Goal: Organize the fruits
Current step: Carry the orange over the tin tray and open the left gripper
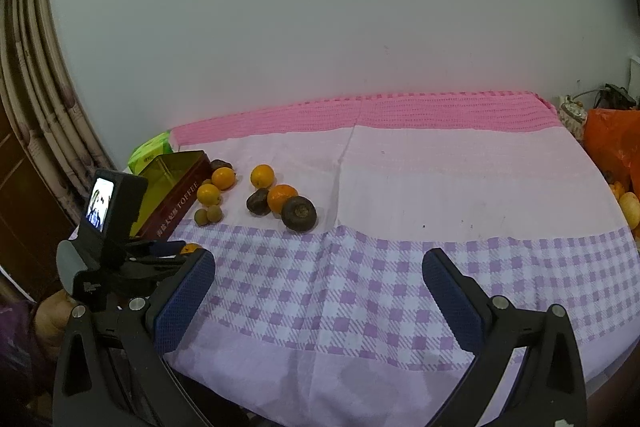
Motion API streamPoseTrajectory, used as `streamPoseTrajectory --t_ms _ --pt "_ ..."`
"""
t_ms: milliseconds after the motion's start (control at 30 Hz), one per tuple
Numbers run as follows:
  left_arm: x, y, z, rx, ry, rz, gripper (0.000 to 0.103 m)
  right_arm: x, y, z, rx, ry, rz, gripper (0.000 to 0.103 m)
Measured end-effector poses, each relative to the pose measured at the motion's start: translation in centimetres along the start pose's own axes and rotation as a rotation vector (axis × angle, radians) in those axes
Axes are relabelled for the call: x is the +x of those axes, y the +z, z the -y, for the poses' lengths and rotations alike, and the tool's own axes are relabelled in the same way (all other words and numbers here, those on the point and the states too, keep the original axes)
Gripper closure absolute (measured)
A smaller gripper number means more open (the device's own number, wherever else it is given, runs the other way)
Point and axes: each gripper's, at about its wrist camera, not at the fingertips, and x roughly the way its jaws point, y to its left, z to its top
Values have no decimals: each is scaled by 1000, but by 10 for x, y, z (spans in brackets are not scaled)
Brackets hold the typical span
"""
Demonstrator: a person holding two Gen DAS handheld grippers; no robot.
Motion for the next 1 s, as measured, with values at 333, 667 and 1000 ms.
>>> streamPoseTrajectory --t_ms 333,667,1000 --pt "-36 9 12 41 42 53 66 7 -2 7 33 -5 -22 0" --pt "-65 36 -27 18 121 93 66 20 -10 10 50 -5 -68 0" --pt "-57 63 -111 -8 216 55 65 37 -24 4 21 25 -138 0"
